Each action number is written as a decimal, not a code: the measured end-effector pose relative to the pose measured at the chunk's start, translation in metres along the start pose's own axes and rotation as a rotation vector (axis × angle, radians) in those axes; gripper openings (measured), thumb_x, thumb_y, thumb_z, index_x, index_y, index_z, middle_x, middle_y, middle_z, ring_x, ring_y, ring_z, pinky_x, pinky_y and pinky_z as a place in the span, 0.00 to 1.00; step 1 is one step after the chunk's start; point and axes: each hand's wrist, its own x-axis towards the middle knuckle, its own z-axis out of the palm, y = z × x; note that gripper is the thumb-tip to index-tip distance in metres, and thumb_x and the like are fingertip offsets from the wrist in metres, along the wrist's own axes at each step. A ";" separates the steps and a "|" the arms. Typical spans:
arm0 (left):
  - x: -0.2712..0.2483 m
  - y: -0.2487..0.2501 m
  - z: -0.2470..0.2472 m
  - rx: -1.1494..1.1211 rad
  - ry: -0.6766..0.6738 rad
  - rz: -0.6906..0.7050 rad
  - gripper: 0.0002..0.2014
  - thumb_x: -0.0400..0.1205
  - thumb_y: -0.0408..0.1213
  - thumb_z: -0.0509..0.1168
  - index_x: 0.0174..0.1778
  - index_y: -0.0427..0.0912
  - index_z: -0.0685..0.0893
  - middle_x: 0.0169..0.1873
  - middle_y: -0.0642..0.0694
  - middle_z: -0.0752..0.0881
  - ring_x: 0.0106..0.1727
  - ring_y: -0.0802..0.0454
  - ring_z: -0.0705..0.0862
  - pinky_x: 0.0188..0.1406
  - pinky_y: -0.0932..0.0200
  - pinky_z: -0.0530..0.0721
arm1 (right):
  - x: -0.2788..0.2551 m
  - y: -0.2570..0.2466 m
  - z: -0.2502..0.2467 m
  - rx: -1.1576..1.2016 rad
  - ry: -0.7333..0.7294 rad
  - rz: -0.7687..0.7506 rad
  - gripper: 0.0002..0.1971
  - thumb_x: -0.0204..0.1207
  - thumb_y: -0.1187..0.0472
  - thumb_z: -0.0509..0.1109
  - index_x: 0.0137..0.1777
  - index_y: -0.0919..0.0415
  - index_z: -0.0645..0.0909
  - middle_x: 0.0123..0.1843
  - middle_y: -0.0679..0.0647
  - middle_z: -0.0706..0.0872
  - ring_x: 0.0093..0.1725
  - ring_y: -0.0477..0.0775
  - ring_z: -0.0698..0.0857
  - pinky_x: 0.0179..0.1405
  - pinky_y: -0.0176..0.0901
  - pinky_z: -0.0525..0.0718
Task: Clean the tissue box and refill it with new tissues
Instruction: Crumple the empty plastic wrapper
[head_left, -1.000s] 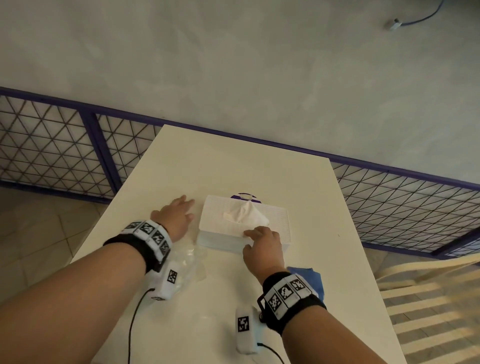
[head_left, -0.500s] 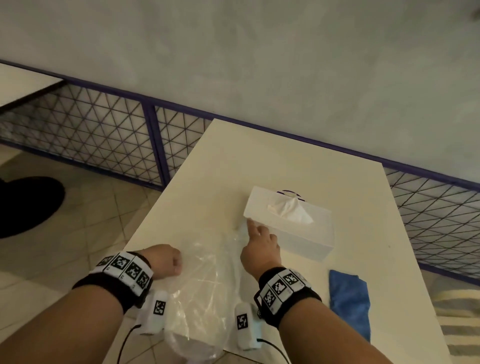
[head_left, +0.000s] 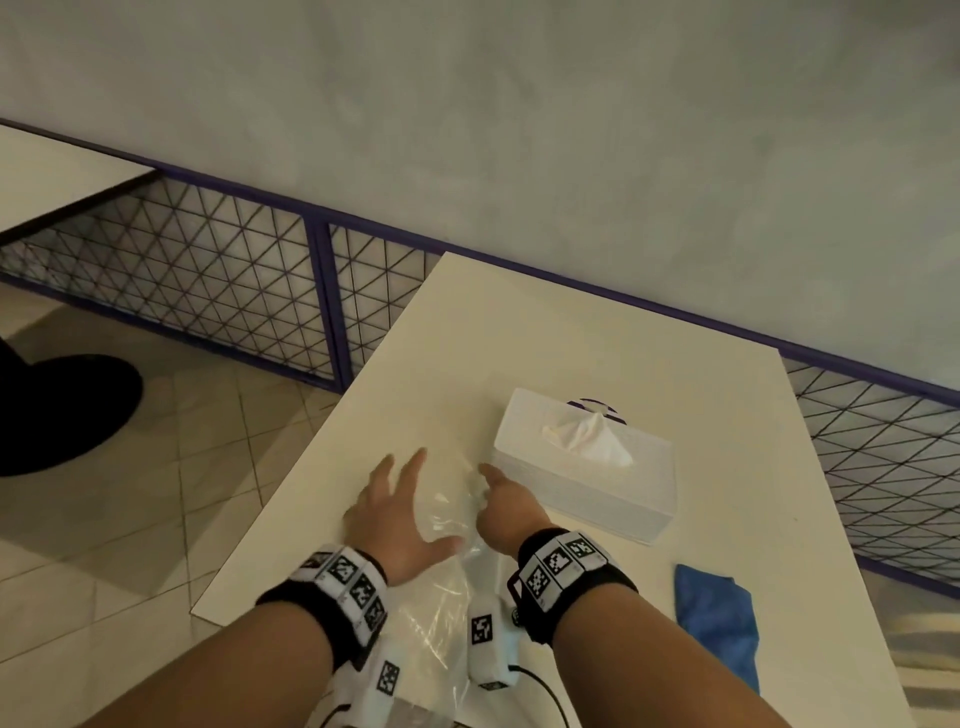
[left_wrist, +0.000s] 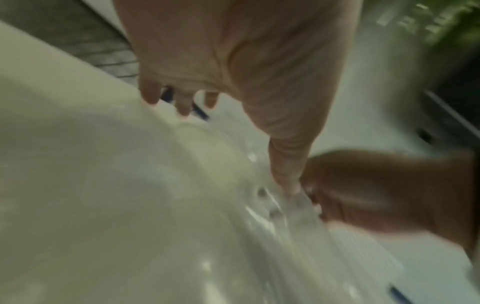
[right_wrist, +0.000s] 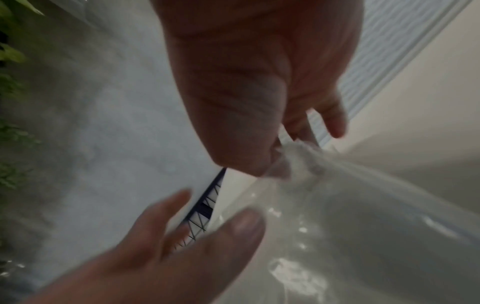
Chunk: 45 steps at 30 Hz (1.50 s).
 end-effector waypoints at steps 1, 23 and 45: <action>0.005 0.009 0.004 0.145 0.026 0.089 0.52 0.66 0.70 0.66 0.80 0.67 0.42 0.84 0.50 0.43 0.83 0.45 0.50 0.79 0.39 0.56 | 0.000 0.001 -0.005 0.012 0.090 -0.010 0.35 0.73 0.70 0.60 0.80 0.52 0.60 0.68 0.55 0.82 0.66 0.56 0.80 0.65 0.46 0.80; 0.074 0.051 0.041 0.105 -0.092 -0.071 0.14 0.78 0.34 0.60 0.27 0.54 0.76 0.45 0.55 0.85 0.53 0.49 0.84 0.52 0.55 0.73 | 0.012 0.043 -0.039 -0.229 0.456 -0.019 0.19 0.81 0.61 0.56 0.68 0.42 0.76 0.68 0.42 0.79 0.67 0.55 0.73 0.67 0.57 0.72; 0.055 0.062 -0.055 -0.591 0.040 -0.097 0.40 0.77 0.65 0.60 0.80 0.44 0.62 0.72 0.44 0.75 0.69 0.44 0.77 0.72 0.48 0.72 | -0.058 0.049 -0.062 1.153 0.093 -0.043 0.24 0.71 0.77 0.71 0.65 0.58 0.74 0.42 0.62 0.86 0.35 0.58 0.87 0.37 0.49 0.85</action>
